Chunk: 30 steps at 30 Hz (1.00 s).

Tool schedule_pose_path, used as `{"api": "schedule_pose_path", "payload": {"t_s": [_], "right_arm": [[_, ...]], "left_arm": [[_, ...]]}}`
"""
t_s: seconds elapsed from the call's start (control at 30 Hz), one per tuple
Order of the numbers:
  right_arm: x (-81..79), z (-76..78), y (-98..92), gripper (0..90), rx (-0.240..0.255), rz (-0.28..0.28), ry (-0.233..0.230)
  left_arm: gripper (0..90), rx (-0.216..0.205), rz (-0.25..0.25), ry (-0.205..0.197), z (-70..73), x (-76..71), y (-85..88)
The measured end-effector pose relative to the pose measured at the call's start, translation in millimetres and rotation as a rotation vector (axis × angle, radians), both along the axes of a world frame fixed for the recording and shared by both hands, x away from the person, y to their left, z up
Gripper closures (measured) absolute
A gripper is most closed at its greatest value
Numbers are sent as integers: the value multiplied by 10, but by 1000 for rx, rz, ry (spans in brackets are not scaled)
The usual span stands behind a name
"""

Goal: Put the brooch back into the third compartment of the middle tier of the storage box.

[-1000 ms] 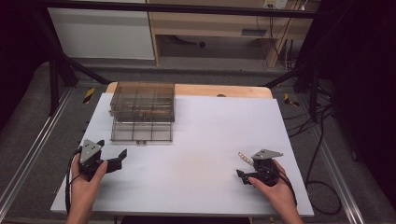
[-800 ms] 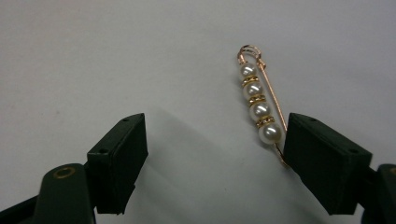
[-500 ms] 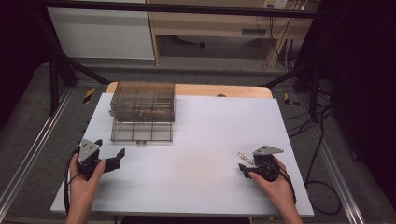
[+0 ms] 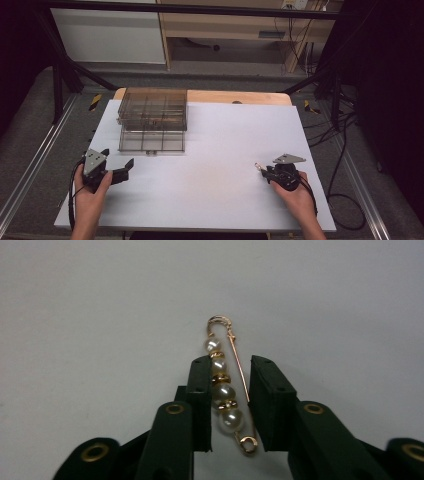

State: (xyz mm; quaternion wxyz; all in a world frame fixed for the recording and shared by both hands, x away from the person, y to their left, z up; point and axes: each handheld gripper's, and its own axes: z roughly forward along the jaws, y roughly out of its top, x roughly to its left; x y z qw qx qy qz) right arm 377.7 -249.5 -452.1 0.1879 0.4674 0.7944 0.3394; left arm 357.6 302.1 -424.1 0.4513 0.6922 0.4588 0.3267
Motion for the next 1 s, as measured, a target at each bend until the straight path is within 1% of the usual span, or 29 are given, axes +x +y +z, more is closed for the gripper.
{"api": "schedule_pose_path", "payload": {"t_s": [0.03,0.1,0.27,0.4,0.57,0.63,0.8,0.87,0.93,1.0], "right_arm": [[-1,-1,-2,792,0,1,-1],[-1,0,-5,796,6,2,4],[-16,6,-2,798,0,6,-2],[-54,44,-25,799,31,0,-26],[-113,92,-30,799,66,11,-44],[-140,106,-24,799,77,14,-51],[-196,144,15,799,73,31,-73],[-184,147,40,799,67,38,-78],[-168,157,81,799,52,53,-92],[-156,177,114,799,56,58,-100]], "left_arm": [[58,0,0,2,-4,8,0],[58,4,4,7,-12,17,4],[58,9,0,13,-14,7,-3],[58,6,5,1,-2,1,9],[58,2,13,13,-22,31,25],[58,8,11,15,-24,27,23],[58,15,13,16,-20,11,27],[58,10,15,20,-27,12,27],[58,17,17,19,-28,13,24],[58,27,17,24,-28,8,25]]}}
